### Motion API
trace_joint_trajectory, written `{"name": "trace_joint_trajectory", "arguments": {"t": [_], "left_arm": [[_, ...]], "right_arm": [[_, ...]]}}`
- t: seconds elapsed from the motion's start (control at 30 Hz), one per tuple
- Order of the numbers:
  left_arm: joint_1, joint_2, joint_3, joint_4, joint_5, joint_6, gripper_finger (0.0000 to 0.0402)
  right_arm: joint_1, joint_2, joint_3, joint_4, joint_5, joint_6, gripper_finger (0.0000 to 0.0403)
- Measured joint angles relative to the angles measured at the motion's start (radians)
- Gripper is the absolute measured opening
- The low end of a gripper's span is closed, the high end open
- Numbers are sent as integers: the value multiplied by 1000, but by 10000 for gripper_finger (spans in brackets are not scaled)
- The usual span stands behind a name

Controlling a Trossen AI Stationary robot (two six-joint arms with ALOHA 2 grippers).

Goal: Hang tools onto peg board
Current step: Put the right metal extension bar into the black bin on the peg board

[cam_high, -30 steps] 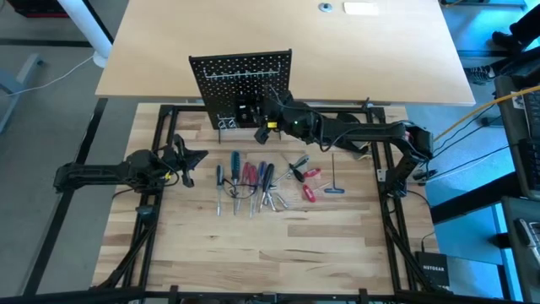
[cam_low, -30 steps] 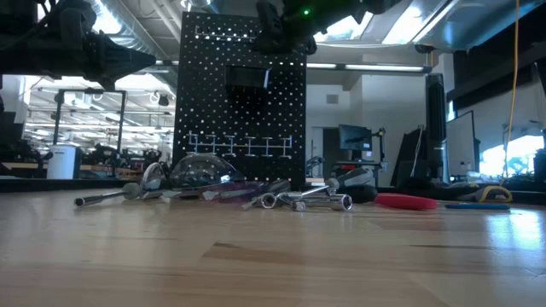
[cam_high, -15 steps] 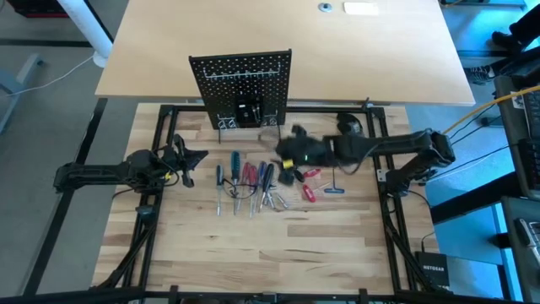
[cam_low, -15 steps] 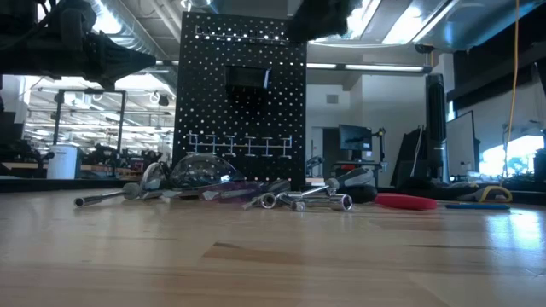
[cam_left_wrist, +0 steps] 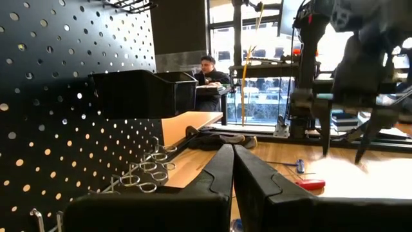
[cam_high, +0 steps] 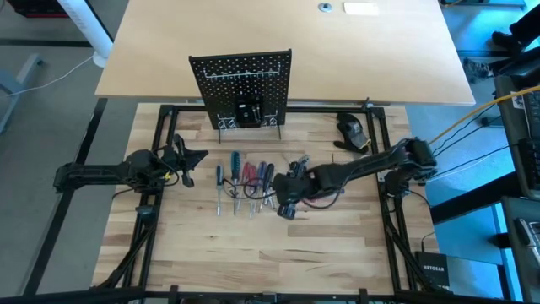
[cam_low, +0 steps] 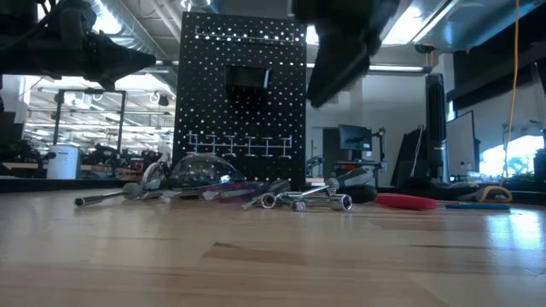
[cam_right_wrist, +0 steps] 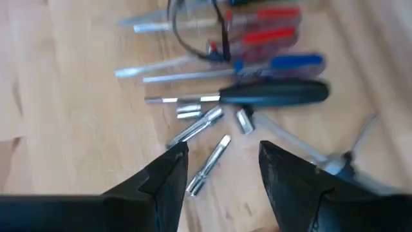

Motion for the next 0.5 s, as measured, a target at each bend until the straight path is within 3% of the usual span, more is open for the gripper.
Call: {"name": "trace_joint_trajectory", "arguments": {"t": [0.5], "left_arm": [[0, 0, 0, 0, 0, -3, 1]], "right_arm": [[-15, 210, 0, -4, -72, 112, 192]]}}
